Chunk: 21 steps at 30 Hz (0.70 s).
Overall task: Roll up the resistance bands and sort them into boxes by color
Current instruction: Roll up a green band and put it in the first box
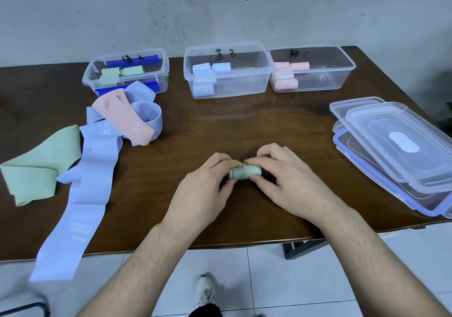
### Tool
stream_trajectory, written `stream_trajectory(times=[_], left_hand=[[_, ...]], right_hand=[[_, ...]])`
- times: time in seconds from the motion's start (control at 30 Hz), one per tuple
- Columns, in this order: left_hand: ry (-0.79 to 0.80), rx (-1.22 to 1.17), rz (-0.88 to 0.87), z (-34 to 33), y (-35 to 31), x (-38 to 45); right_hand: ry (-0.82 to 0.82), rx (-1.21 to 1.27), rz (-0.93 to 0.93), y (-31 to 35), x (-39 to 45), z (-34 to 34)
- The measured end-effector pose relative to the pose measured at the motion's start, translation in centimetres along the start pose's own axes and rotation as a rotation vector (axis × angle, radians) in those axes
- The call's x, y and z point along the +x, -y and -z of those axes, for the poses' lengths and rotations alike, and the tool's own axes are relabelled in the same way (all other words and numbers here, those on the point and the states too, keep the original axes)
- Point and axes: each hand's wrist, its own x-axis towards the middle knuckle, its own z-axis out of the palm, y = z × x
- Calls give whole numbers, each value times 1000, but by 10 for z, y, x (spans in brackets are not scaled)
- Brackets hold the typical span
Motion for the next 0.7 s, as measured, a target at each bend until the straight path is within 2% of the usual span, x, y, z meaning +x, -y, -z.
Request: stream_trajectory(times=[0.27,0.47,0.7], left_hand=[[88,-23,59,0,6,12],[8,6,9,-4,6,5],[7,135,9,-8,6,9]], right_hand=[[-29,10,21,1,4,-5],[-22,70,25,-9,10,-3],[1,27,24,-10,14,-2]])
